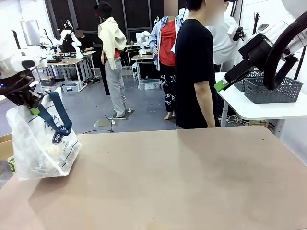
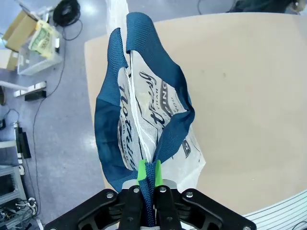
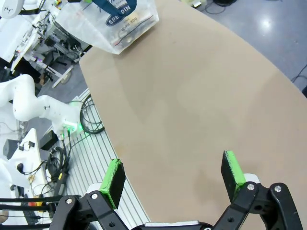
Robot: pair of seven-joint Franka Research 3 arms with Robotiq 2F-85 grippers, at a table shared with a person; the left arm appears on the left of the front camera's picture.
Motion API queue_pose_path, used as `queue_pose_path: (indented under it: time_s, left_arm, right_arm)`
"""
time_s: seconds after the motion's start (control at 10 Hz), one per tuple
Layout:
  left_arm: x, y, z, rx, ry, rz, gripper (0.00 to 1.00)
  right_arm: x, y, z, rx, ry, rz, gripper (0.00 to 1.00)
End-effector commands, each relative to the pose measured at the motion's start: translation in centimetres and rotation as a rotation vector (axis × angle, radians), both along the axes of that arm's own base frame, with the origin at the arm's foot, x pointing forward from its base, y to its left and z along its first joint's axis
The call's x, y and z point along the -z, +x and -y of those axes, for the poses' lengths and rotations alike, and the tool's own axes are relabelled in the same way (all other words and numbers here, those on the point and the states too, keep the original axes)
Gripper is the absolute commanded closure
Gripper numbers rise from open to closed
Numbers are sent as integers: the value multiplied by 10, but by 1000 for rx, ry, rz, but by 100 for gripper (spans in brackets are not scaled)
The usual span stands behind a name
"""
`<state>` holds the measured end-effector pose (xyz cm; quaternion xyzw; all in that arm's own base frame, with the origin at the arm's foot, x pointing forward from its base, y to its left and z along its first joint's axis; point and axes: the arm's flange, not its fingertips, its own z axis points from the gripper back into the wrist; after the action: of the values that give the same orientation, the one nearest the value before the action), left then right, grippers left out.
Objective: Transfer purchased items from the store into the shopping bag.
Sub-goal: Move the Reusable shopping bag to the right side of the table.
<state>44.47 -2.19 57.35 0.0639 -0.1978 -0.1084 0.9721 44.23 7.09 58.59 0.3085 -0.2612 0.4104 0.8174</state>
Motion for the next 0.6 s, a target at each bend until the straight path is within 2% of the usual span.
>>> queue_pose_path:
  time_s: [0.0, 0.5]
  left_arm:
    - [8, 1, -23, -8, 30, 44, 100]
    - [41, -1, -45, 70, 50, -31, 100]
  right_arm:
    - [-1, 3, -3, 23, 13, -5, 0]
    - [-1, 3, -3, 23, 13, -5, 0]
